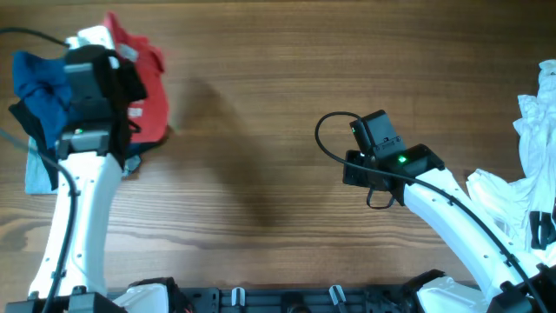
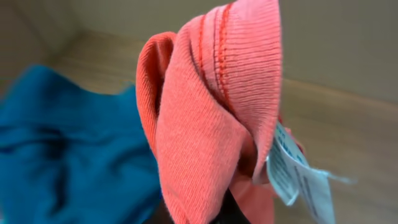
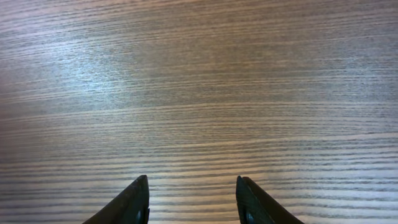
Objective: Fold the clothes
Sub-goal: 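Grasp the folded red shirt with the left gripper and lift it, then place the red shirt on top of the blue shirt stack, release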
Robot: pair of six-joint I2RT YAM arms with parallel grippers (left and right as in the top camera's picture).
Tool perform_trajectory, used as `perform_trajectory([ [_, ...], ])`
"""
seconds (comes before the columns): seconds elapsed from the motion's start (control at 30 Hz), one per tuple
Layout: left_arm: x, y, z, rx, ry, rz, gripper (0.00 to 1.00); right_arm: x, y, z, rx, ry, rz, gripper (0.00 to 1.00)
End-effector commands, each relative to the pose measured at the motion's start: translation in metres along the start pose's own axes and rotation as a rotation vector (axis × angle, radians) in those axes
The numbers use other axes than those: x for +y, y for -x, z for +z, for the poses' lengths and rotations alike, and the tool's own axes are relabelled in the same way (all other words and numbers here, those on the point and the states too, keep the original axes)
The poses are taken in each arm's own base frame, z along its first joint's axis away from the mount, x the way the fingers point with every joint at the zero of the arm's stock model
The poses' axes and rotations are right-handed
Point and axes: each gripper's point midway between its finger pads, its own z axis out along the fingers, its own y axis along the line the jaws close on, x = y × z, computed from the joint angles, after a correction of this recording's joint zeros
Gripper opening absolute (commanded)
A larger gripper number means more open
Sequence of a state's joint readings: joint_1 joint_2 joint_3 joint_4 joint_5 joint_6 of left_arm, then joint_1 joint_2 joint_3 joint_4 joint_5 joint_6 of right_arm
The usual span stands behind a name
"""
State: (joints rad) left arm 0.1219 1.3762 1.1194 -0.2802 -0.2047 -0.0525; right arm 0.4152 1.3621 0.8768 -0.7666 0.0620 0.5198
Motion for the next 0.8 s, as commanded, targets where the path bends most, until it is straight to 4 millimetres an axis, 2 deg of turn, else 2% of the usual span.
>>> perform_trajectory([
  [0.0,0.040,0.027,-0.002,-0.081,0.057,-0.078,0.07,-0.003,0.008,-0.006,-0.032,-0.015,0.009,0.45],
  [0.13,0.062,0.029,0.012,-0.089,0.034,-0.122,0.07,-0.003,0.007,-0.006,-0.031,-0.016,0.009,0.46],
  [0.23,0.087,0.026,0.026,-0.091,0.073,-0.176,0.07,-0.003,0.007,-0.006,-0.031,-0.016,0.009,0.46],
  [0.5,0.135,-0.006,0.070,-0.028,0.119,-0.251,0.10,-0.003,0.008,-0.006,-0.031,-0.016,0.010,0.46],
  [0.53,0.149,-0.014,0.079,-0.021,0.143,-0.264,0.20,-0.003,0.007,-0.006,-0.030,-0.016,0.010,0.46],
  [0.57,0.152,-0.014,0.081,-0.024,0.148,-0.267,0.35,-0.003,0.007,-0.006,-0.030,-0.016,0.010,0.46],
  [0.63,0.159,-0.015,0.085,-0.035,0.156,-0.273,0.73,-0.003,0.007,-0.006,-0.028,-0.017,0.010,0.46],
  [0.67,0.162,-0.016,0.087,-0.035,0.161,-0.276,0.97,-0.003,0.006,-0.006,-0.026,-0.014,0.010,0.46],
  [0.77,0.174,-0.020,0.086,-0.031,0.183,-0.325,1.00,-0.002,0.006,-0.006,-0.022,-0.008,0.011,0.46],
])
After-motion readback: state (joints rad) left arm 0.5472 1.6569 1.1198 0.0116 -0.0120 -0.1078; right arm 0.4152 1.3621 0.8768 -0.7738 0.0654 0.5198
